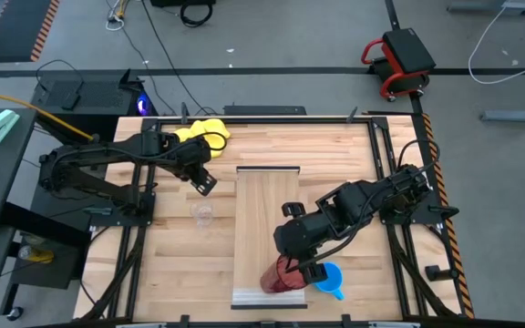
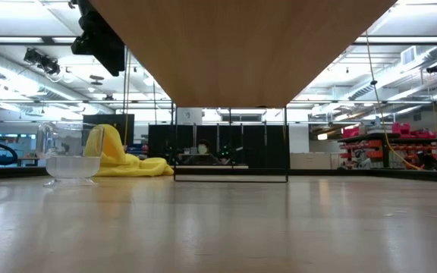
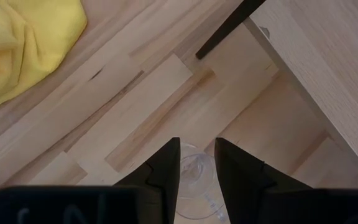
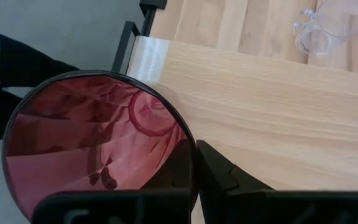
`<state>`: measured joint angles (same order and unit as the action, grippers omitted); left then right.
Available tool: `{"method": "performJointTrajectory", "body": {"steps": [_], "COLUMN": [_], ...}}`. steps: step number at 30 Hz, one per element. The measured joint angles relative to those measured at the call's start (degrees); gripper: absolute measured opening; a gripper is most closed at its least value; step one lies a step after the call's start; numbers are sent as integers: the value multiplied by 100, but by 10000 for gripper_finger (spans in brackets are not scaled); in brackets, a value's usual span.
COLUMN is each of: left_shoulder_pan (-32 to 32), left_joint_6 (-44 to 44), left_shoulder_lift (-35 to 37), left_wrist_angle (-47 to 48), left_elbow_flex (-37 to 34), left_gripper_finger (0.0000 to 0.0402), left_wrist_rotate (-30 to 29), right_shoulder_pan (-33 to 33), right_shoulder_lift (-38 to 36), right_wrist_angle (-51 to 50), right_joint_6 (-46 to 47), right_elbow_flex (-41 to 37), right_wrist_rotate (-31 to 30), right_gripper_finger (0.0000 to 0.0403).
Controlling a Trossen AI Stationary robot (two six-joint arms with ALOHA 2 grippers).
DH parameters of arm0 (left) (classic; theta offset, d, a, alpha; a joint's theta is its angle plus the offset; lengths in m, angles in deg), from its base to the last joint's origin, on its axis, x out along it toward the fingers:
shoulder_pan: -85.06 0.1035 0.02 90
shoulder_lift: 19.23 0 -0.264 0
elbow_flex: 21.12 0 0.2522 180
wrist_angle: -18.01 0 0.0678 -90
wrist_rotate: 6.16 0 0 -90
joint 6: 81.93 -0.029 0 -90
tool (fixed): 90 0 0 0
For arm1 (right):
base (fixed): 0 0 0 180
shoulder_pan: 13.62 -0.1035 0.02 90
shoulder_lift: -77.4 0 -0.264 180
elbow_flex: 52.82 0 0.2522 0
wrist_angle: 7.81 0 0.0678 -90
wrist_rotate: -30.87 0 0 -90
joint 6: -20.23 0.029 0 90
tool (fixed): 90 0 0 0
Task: Stack small to large cups/mugs on shelf
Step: Put the red cup on the shelf
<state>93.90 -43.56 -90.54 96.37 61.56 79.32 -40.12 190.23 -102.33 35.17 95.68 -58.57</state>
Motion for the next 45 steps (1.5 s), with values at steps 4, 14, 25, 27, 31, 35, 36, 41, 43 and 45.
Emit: {"method": "performJointTrajectory", "body": {"steps": [4,14,25,27,31,35,36,41,43,45], "left_shoulder_pan": [0,0,0,0,0,-3,-19,-319,-513,-686], "left_joint_6": [-4,-6,-9,-11,-11,19,73,40,3,32], "left_shoulder_lift": [0,0,0,0,0,0,0,16,67,163], "left_wrist_angle": [-1,-2,-2,0,-2,-39,-104,-728,-1018,-1306], "left_elbow_flex": [0,0,0,0,0,0,0,0,4,4], "left_gripper_finger": [107,107,107,107,107,107,107,107,107,107], "left_wrist_rotate": [0,0,0,0,2,21,102,676,749,749], "right_shoulder_pan": [0,86,87,66,44,56,57,80,102,147], "right_shoulder_lift": [0,0,0,0,0,107,155,258,256,256], "right_wrist_angle": [-4,-4,0,1,3,27,40,33,41,69], "right_joint_6": [-18,-57,-58,-92,-140,-162,-183,-306,-312,-313], "right_elbow_flex": [0,0,0,0,0,-1,0,-4,-4,-4], "right_wrist_rotate": [2,10,225,304,354,398,434,487,481,477], "right_gripper_finger": [11,32,49,50,50,51,51,51,51,51]}}
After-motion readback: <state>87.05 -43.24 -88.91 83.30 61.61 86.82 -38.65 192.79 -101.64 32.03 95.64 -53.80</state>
